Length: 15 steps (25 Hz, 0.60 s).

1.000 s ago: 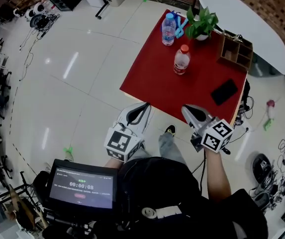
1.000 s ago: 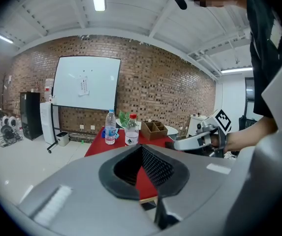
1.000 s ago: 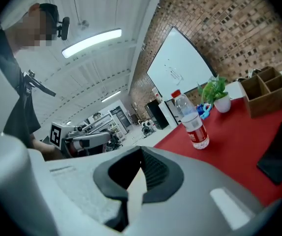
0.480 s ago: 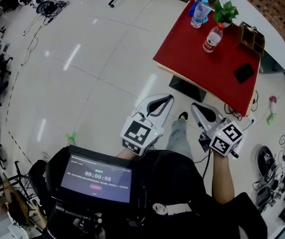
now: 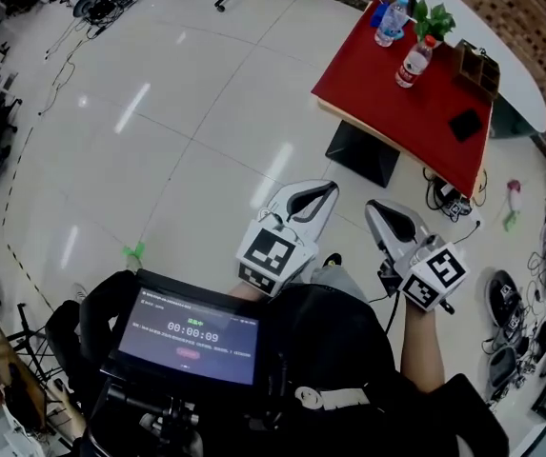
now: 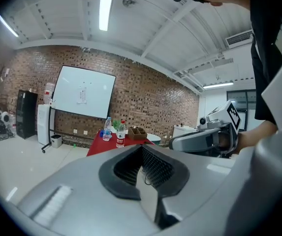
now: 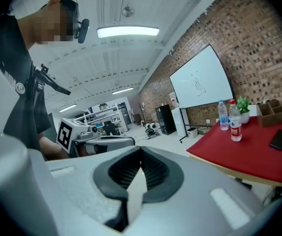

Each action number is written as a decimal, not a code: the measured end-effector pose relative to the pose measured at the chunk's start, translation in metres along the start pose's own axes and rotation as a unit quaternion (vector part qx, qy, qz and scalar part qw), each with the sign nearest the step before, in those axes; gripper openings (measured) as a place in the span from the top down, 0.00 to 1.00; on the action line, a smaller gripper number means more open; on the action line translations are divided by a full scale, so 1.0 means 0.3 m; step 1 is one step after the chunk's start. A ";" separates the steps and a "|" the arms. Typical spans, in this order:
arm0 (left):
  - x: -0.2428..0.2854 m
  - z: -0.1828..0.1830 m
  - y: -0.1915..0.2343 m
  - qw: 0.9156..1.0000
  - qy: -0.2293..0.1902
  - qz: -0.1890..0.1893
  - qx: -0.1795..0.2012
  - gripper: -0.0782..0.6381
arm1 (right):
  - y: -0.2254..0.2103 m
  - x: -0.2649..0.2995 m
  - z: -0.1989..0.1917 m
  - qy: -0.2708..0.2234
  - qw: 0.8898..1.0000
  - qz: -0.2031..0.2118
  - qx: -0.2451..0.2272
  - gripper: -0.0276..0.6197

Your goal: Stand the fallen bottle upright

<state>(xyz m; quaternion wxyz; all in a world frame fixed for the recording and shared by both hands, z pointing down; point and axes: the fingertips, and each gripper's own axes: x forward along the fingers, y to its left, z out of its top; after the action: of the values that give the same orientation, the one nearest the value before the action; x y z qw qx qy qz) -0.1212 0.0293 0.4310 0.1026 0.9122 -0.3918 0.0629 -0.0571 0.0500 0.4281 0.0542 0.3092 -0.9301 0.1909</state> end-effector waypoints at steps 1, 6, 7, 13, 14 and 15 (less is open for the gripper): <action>0.005 0.009 -0.020 1.000 -0.002 -0.002 0.002 0.88 | 0.002 -0.013 -0.001 -0.001 1.000 -0.001 0.000 0.95; 0.044 0.042 -0.122 1.000 -0.002 -0.010 0.013 0.88 | -0.005 -0.076 -0.017 0.007 1.000 -0.004 -0.009 0.95; 0.055 0.045 -0.143 1.000 -0.002 -0.012 0.016 0.88 | -0.012 -0.091 -0.012 0.003 1.000 -0.004 -0.010 0.95; 0.135 0.049 -0.253 0.999 0.005 -0.029 0.029 0.88 | -0.074 -0.174 -0.004 -0.013 1.000 -0.010 -0.005 0.95; 0.146 0.047 -0.265 0.999 0.006 -0.031 0.032 0.88 | -0.082 -0.184 -0.005 -0.017 1.000 -0.010 -0.003 0.95; 0.154 0.044 -0.274 0.999 0.008 -0.033 0.033 0.88 | -0.090 -0.193 -0.007 -0.020 1.000 -0.010 0.000 0.95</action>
<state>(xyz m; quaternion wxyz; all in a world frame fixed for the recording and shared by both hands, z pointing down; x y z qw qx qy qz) -0.0292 0.0491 0.4158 0.0777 0.9268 -0.3588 0.0792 0.0054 0.0631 0.4258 0.0371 0.3222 -0.9278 0.1843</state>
